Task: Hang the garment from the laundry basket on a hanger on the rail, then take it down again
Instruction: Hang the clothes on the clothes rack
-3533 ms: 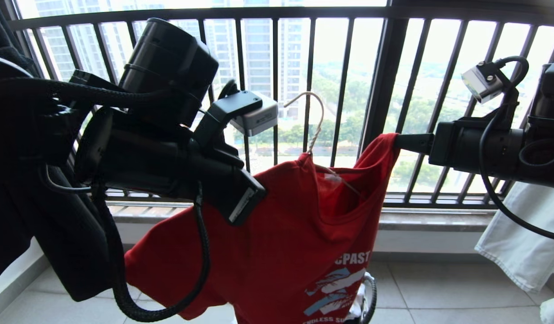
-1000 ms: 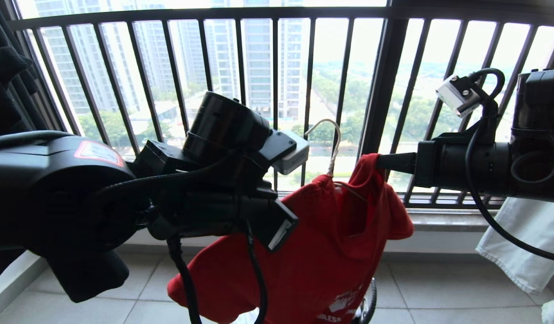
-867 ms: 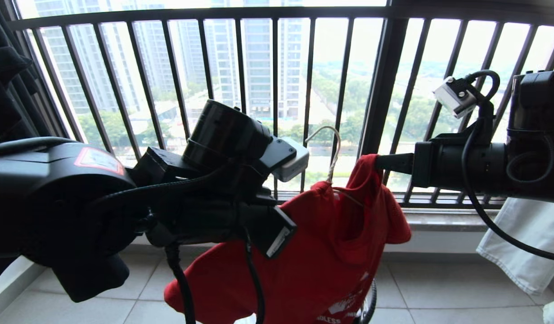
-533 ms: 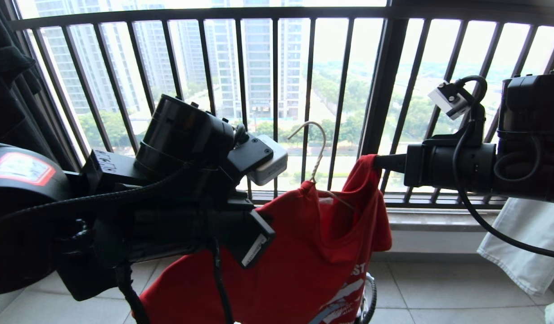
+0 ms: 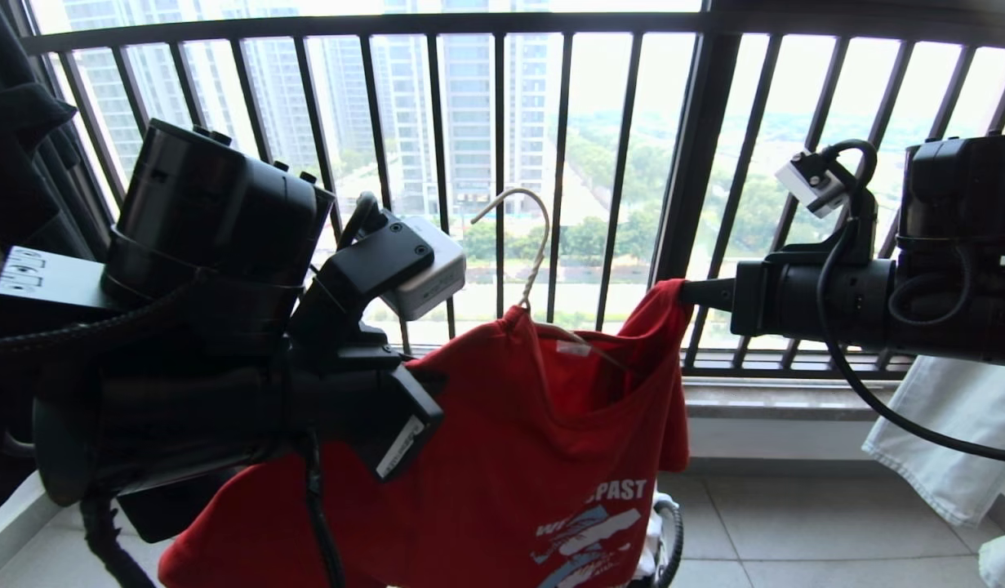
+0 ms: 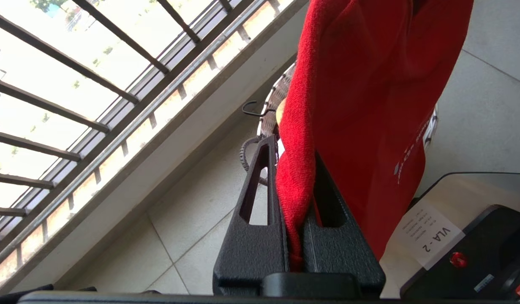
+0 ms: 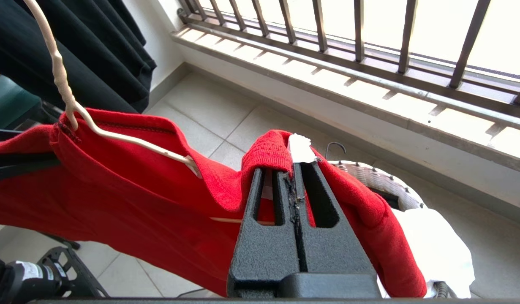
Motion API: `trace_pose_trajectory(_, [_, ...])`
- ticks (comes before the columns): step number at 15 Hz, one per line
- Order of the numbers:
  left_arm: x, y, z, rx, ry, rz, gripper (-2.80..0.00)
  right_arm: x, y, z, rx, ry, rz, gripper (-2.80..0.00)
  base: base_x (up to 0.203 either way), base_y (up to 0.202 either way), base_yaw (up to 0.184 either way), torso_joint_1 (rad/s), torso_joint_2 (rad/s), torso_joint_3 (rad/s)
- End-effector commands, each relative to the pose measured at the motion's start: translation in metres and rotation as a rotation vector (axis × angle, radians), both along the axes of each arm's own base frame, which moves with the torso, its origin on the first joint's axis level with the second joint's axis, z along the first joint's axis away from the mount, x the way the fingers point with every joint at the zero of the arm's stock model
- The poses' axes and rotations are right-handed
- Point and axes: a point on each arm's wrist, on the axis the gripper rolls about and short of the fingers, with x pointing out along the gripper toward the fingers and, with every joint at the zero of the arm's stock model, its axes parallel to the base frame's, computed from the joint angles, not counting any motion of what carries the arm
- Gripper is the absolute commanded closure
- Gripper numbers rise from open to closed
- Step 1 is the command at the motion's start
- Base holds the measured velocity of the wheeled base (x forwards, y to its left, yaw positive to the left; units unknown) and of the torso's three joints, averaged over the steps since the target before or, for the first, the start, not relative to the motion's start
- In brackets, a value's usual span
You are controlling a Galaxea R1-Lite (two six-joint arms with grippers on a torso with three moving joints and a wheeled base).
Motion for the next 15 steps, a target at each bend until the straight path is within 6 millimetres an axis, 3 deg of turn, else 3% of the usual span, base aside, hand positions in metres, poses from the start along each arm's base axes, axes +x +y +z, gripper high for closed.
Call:
trace_pose_trajectory(1, [0.002,0.004,0.002,0.018,-0.021,0.017,0.00,0.001,-0.001,0.000,0.001,-0.002,-0.003,0.00,0.000,0.000,0.000,0.000,0.00,0.000])
trace_pose_trajectory(10, [-0.006,0.018,0.022,-0.014,-0.096,0.045,0.00,0.005,-0.007,-0.005,-0.051,-0.022,-0.012,0.00,0.000,0.000,0.000,0.000,0.00,0.000])
trace_pose_trajectory(15, [-0.003,0.015,0.016,0.015,-0.086,0.044,0.00,0.003,-0.011,-0.006,-0.087,-0.049,-0.007,0.00,0.000,0.000,0.000,0.000,0.00,0.000])
